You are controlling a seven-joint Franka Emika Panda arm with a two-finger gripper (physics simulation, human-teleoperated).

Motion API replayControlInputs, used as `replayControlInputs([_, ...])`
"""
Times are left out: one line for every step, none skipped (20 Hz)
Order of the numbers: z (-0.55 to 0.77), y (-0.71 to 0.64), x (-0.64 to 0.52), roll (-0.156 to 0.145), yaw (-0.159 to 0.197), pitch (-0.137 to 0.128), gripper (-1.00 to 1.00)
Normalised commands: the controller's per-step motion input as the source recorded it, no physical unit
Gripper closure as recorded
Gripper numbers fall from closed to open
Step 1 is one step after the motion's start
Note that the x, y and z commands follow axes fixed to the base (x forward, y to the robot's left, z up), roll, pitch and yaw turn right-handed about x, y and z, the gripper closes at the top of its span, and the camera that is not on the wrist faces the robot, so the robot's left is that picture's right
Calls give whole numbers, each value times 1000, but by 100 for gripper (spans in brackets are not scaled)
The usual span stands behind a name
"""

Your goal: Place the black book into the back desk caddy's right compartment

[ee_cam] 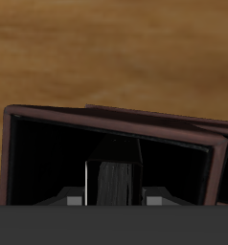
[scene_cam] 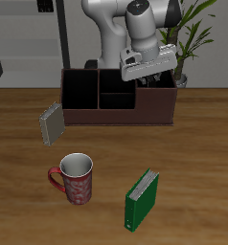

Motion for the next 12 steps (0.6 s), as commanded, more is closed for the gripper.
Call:
replayControlInputs([13,28,42,0,0,0,-100])
replayControlInputs([105,-4,-60,-3,5,-19,-100])
replayControlInputs([55,-14,22,-4,11,-4,-100])
replayControlInputs([177,-156,-88,-40,-19,-10,-100])
replayControlInputs([56,-49,3,-14,-14,-1,-100])
replayControlInputs([225,-103,-35,3,46,-32,-100])
replayControlInputs([173,-153,-2,-34,-31,-35,-100])
replayControlInputs([172,-108,-6,-9,-27,-25,-100])
replayControlInputs([146,-77,-11,-1,5,4,-100])
replayControlInputs([235,-143,-60,-21,7,-40,-100])
replayControlInputs([208,-127,1,-32,-7,-30,-100])
replayControlInputs([142,-67,-10,11,13,-9,-100])
